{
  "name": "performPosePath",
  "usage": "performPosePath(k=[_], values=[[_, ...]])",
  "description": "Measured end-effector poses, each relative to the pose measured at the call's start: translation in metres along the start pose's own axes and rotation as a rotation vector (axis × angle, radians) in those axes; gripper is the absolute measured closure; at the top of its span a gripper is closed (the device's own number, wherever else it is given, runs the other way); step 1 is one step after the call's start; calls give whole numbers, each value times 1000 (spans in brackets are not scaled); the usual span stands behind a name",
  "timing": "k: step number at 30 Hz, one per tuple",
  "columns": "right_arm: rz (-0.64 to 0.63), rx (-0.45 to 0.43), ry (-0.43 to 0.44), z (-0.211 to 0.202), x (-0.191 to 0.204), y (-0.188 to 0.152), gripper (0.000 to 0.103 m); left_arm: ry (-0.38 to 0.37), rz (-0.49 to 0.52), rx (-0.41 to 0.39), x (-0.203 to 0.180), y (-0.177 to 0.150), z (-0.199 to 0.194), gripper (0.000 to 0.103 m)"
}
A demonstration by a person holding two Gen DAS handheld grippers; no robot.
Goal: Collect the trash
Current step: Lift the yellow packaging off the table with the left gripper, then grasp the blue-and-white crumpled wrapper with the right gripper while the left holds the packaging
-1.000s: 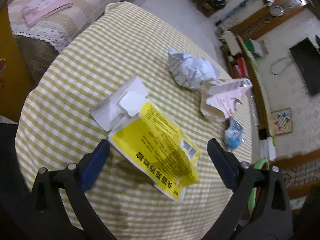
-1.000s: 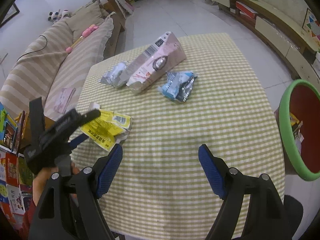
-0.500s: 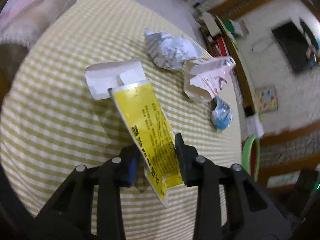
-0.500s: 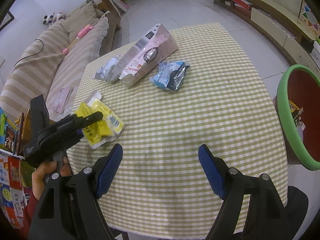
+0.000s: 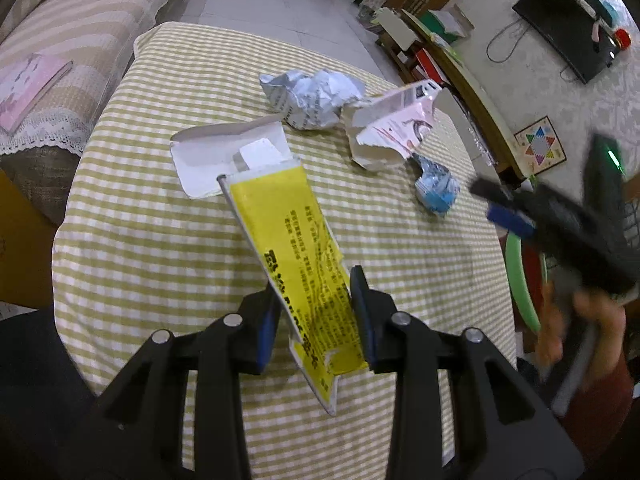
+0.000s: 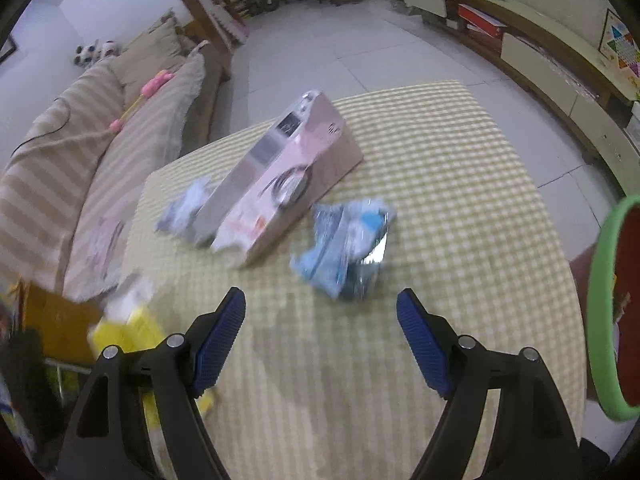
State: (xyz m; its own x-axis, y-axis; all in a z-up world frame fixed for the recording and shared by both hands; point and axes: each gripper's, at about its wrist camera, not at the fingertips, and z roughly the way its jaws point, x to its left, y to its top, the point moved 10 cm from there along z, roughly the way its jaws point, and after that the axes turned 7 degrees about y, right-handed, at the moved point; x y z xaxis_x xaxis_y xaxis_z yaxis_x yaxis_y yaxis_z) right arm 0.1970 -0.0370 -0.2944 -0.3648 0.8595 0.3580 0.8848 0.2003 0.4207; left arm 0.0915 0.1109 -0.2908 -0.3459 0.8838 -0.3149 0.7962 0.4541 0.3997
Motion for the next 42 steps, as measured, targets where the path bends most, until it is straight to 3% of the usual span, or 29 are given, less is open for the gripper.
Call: performPosePath(k=[6,11,13,14,18,27,42], values=[[1,5,-59,24,-7,19,28,15,28,-22,-6,3,-7,71],[-15,41,-97,41,-13,16,30,23,29,-34,-6,7,-12,71],[-1,56,-94,45,-16,12,40,23,26,-36,-5,7,-13,70],[3,67,-82,47,-17,10,51,24,26,-38,-5,7,-14,70],[-20,60,-67,40,-14,7,67,29,25,-41,-5,8,-14,70],[-27,38,34,2,-3,-16,70,36,38,-45,-9,8,-16,70],[-22,-23,73,-60,12,-54,69,50,61,-51,-20,3,-22,70]])
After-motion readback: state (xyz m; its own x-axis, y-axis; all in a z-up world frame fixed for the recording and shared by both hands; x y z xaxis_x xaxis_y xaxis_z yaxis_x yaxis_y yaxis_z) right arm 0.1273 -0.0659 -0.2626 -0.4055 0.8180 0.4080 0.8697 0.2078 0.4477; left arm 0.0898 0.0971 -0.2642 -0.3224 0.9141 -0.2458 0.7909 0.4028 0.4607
